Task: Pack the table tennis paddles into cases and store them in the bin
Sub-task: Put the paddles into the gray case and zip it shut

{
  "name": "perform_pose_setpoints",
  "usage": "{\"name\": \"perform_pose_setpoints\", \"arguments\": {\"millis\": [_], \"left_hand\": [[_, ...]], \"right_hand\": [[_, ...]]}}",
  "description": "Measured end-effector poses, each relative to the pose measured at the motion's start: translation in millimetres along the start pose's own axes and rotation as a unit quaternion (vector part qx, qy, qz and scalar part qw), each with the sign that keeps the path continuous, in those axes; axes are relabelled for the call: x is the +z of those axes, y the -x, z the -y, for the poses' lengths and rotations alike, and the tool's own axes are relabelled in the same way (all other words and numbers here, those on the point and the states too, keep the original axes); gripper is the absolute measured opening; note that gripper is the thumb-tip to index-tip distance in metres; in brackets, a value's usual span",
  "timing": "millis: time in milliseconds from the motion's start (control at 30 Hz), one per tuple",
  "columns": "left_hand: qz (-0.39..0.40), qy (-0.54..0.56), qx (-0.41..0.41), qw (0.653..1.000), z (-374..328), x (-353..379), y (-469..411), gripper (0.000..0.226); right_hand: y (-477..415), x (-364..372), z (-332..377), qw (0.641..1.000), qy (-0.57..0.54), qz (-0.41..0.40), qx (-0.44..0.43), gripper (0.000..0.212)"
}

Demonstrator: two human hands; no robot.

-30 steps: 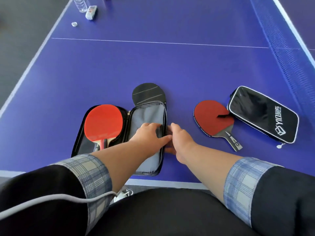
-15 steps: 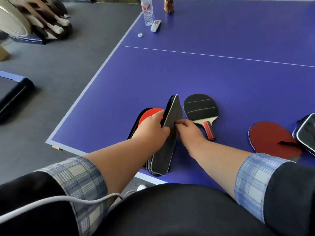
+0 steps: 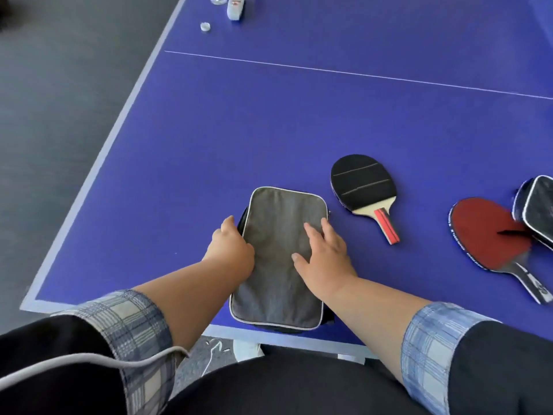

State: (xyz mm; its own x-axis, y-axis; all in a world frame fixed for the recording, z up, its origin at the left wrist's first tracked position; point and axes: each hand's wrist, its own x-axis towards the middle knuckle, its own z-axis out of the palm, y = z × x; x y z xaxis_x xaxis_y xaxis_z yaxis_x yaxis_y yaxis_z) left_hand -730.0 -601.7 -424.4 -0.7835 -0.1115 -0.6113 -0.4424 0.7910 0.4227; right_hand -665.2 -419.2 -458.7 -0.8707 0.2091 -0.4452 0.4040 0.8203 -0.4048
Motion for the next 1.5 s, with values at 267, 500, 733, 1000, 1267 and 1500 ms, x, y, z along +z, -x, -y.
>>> {"name": "perform_pose_setpoints", "arguments": {"millis": [267,500,733,1000,1267,1500], "left_hand": [[-0.049,-0.236,0.336,0.91,-14,42,-1,0.08],[-0.023,-0.313,0.383,0.869,-35,81,-17,0.074],[-0.058,-0.317,0.361,0.875,-36,73,-22,0.07],[-0.068,-0.304,0.411,0.857,-46,64,-41,0.051],[-0.051,-0.316,0.425,0.847,-46,61,-45,0.051],[-0.057,-0.296,0.439,0.847,-46,62,-46,0.051]], "right_hand": [[-1,-6,-5,0.989,-0.14,-0.042,0.002,0.057],[-17,-25,-39,0.957,-0.254,-0.07,0.12,0.043],[-75,-48,-41,0.987,-0.157,-0.031,0.029,0.037],[-105,-64,-50,0.998,0.025,0.031,-0.051,0.025],[-128,-79,-45,0.987,0.132,0.035,-0.09,0.012],[-167,-82,-4,0.959,0.179,0.055,-0.214,0.008]]}}
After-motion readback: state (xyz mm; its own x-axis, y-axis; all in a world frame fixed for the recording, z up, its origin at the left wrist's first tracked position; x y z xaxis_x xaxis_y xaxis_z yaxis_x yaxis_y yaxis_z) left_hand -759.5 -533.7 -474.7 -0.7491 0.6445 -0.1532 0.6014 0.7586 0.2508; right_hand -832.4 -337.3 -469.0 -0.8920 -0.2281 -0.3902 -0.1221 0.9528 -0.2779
